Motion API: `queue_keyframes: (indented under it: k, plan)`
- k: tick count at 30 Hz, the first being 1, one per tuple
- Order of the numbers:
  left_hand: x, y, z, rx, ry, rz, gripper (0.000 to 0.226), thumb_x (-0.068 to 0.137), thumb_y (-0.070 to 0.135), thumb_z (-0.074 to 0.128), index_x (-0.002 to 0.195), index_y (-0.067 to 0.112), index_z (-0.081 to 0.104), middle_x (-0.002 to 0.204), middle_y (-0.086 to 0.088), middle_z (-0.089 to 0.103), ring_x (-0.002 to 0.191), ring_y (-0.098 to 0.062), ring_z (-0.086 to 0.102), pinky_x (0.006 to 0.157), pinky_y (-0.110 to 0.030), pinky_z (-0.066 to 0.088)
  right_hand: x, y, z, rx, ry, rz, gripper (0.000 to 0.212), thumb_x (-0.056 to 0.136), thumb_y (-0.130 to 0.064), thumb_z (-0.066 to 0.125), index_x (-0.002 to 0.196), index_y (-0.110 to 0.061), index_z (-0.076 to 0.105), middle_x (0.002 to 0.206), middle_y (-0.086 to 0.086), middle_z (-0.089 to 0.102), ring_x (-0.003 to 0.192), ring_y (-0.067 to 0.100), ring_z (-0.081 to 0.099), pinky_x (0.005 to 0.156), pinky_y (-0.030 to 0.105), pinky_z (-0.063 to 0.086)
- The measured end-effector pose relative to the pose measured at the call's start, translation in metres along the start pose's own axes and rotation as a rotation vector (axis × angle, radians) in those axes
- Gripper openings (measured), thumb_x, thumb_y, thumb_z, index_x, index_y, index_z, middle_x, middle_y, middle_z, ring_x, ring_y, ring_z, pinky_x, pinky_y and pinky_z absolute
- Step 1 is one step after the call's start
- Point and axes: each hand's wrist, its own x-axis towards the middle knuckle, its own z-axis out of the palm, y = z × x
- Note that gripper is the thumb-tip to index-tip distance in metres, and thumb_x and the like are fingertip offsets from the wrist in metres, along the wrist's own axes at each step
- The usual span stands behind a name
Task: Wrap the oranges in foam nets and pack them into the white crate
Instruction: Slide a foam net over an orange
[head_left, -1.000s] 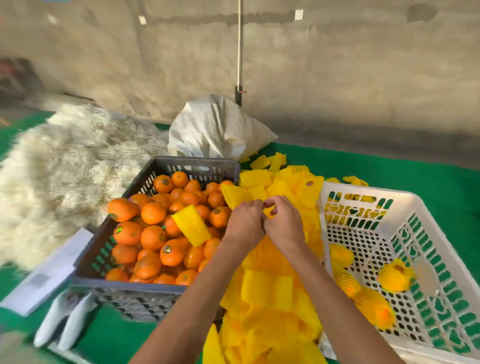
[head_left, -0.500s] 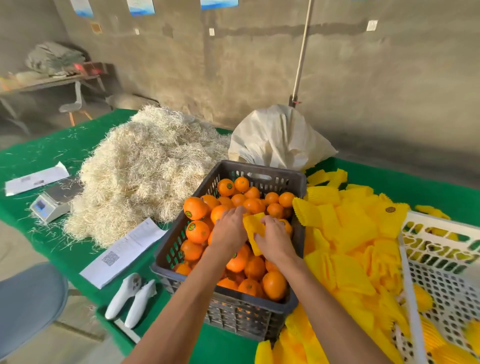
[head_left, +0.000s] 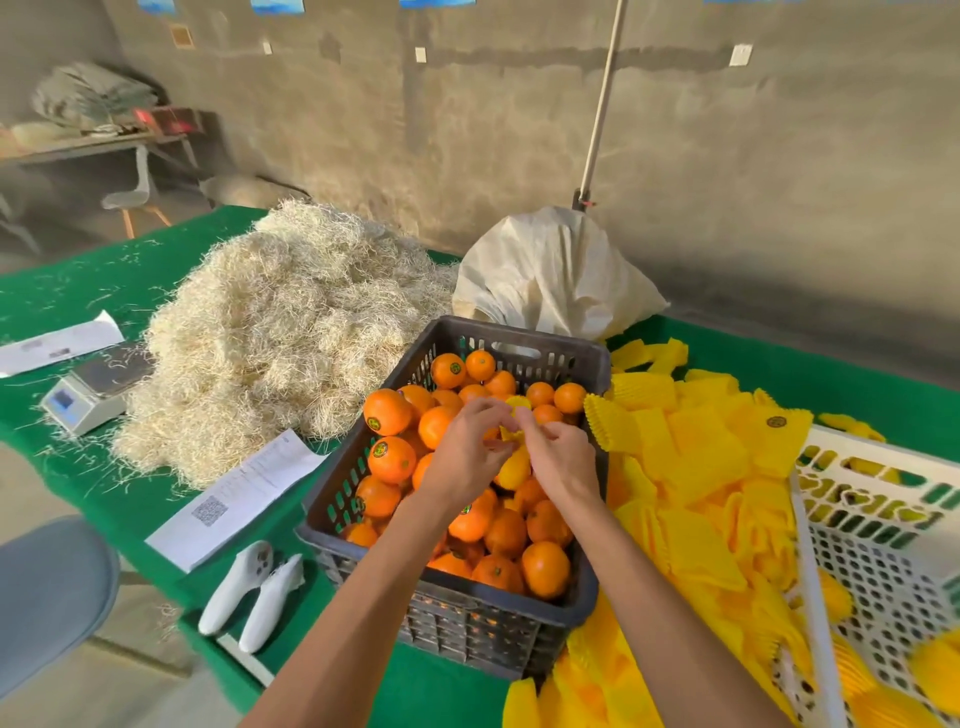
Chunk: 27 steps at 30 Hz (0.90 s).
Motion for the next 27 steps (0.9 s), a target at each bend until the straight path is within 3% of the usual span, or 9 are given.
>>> queue_keyframes:
  k: [3,5,7,10,12,16,19,24,27]
  plan:
    - [-0.009,0.001,-0.004,-0.092,0.077,-0.141,0.039,0.09,0.003,0.075,0.121,0.017,0.058,0.129,0.001,0.054,0.112,-0.014,0.064,0.078,-0.024,0.059,0.003,0.001,-0.001,0.089,-0.034,0.046,0.02,0.095,-0.029,0.064,0.081,-0.016,0.072,0.079,0.005,0.072,0.075,0.025,0.072,0.071,0.045,0.061]
    - [-0.013,-0.003,-0.012,0.027,-0.065,-0.304,0.061,0.086,0.015,0.082,0.137,0.019,0.047,0.133,0.001,0.052,0.11,-0.018,0.063,0.072,-0.024,0.056,0.002,0.001,-0.004,0.017,-0.01,-0.04,0.013,0.096,-0.024,0.063,0.09,-0.016,0.073,0.086,0.001,0.072,0.082,0.024,0.071,0.07,0.035,0.057]
    - [-0.016,-0.008,-0.019,0.303,-0.319,-0.357,0.071,0.081,0.022,0.087,0.142,0.017,0.052,0.135,-0.003,0.056,0.116,-0.025,0.061,0.082,-0.035,0.057,-0.004,-0.001,-0.005,-0.073,0.027,-0.118,0.023,0.097,-0.026,0.063,0.114,-0.014,0.073,0.108,0.001,0.073,0.1,0.021,0.068,0.082,0.034,0.056]
    - [-0.025,-0.008,-0.017,0.601,-0.511,-0.309,0.069,0.078,0.024,0.088,0.139,0.016,0.057,0.13,-0.009,0.061,0.125,-0.031,0.053,0.091,-0.048,0.054,-0.014,-0.004,-0.005,-0.161,0.075,-0.193,0.032,0.099,-0.028,0.062,0.128,-0.016,0.068,0.123,0.002,0.07,0.113,0.021,0.065,0.091,0.032,0.052]
    - [-0.028,-0.006,-0.008,0.782,-0.573,-0.284,0.066,0.08,0.025,0.085,0.139,0.016,0.057,0.132,-0.008,0.062,0.133,-0.03,0.047,0.091,-0.047,0.055,-0.019,-0.004,-0.004,-0.214,0.088,-0.235,0.031,0.1,-0.029,0.061,0.128,-0.017,0.067,0.124,0.003,0.07,0.115,0.022,0.065,0.091,0.033,0.053]
    - [-0.028,-0.001,0.006,0.982,-0.617,-0.266,0.051,0.082,0.017,0.083,0.128,0.014,0.062,0.128,-0.008,0.065,0.119,-0.03,0.063,0.08,-0.037,0.053,-0.023,-0.001,-0.009,-0.27,0.11,-0.262,0.031,0.1,-0.03,0.06,0.129,-0.018,0.065,0.128,0.001,0.067,0.118,0.02,0.062,0.092,0.034,0.055]
    - [-0.026,-0.002,0.0,0.804,-0.577,-0.297,0.064,0.076,0.023,0.091,0.131,0.012,0.061,0.127,-0.009,0.063,0.118,-0.033,0.062,0.088,-0.041,0.057,-0.022,0.002,-0.016,-0.289,0.117,-0.259,0.031,0.1,-0.03,0.06,0.128,-0.018,0.065,0.128,0.001,0.067,0.118,0.02,0.062,0.09,0.033,0.053]
    - [-0.02,0.014,-0.025,0.223,-0.183,-0.387,0.077,0.07,0.049,0.092,0.131,0.012,0.063,0.115,-0.006,0.067,0.1,-0.018,0.062,0.075,-0.03,0.055,-0.019,0.004,-0.028,-0.231,0.17,-0.211,0.03,0.101,-0.028,0.059,0.129,-0.017,0.065,0.129,0.003,0.067,0.12,0.022,0.062,0.093,0.035,0.053]
    - [-0.017,0.03,-0.036,-0.08,-0.036,-0.48,0.063,0.056,0.071,0.088,0.1,0.027,0.074,0.105,0.007,0.069,0.099,-0.012,0.063,0.071,-0.022,0.05,-0.02,0.004,-0.032,-0.233,0.196,-0.246,0.03,0.102,-0.028,0.058,0.128,-0.014,0.065,0.127,0.004,0.066,0.119,0.021,0.061,0.091,0.031,0.051]
